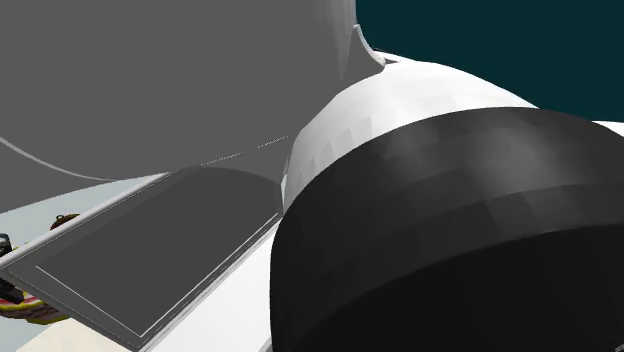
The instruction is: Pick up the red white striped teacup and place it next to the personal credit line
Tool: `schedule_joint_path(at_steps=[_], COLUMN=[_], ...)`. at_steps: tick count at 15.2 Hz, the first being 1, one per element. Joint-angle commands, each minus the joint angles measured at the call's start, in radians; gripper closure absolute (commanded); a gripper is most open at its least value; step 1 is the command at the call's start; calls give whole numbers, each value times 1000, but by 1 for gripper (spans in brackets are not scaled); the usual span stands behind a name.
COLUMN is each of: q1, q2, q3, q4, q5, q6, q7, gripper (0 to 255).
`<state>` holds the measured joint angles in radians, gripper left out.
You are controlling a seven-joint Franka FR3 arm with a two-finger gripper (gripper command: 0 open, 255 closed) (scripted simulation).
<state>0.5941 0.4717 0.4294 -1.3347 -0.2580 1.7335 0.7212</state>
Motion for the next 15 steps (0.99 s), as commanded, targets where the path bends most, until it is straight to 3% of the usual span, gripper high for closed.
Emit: schedule_joint_path(at_steps=[1, 9, 15], q1=[-2, -10, -10], q2=[2, 15, 16], q3=[-1, -6, -6], q4=[-23, -112, -117], q5=[-2, -11, -13], q6=[25, 125, 131], q7=[3, 17, 18], gripper=[255, 255, 255])
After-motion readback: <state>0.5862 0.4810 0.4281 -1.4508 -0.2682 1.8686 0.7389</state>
